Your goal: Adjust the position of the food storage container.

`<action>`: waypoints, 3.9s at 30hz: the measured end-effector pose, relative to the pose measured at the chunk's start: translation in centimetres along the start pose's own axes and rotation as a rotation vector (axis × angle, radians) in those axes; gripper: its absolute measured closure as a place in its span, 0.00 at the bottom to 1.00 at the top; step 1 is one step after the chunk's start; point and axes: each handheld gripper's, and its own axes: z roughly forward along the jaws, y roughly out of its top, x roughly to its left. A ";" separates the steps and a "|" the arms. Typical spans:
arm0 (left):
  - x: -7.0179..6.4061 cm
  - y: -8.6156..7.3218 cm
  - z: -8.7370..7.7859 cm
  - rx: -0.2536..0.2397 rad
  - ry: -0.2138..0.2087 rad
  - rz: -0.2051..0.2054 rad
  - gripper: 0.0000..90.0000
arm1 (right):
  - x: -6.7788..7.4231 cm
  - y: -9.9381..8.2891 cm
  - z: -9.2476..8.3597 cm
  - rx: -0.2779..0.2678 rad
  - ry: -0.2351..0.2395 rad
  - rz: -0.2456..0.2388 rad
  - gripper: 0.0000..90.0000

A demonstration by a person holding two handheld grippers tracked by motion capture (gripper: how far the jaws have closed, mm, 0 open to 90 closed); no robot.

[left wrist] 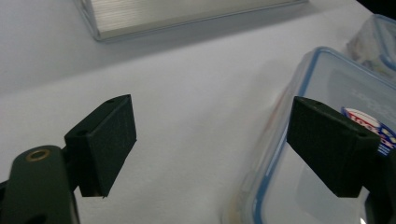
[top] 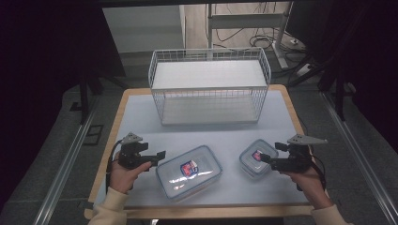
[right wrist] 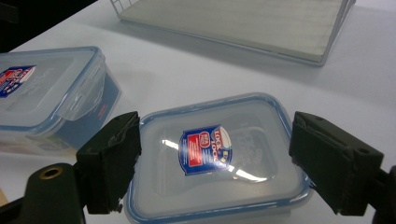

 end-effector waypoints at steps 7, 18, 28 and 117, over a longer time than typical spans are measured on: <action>-0.7 0.2 -1.3 -0.032 0.003 0.015 0.25 | 0.1 -0.2 -0.4 0.003 -0.003 0.008 0.18; 0.5 -0.5 -1.8 -0.030 -0.017 -0.004 0.24 | 2.2 0.3 0.0 0.007 0.012 -0.029 0.27; -0.4 -0.1 -2.2 -0.028 -0.098 0.023 0.54 | 1.4 -0.5 0.1 0.020 0.034 0.002 0.31; 2.1 -3.6 -1.3 0.159 -0.057 -0.063 1.00 | 0.4 -1.2 0.7 0.045 0.022 0.046 0.30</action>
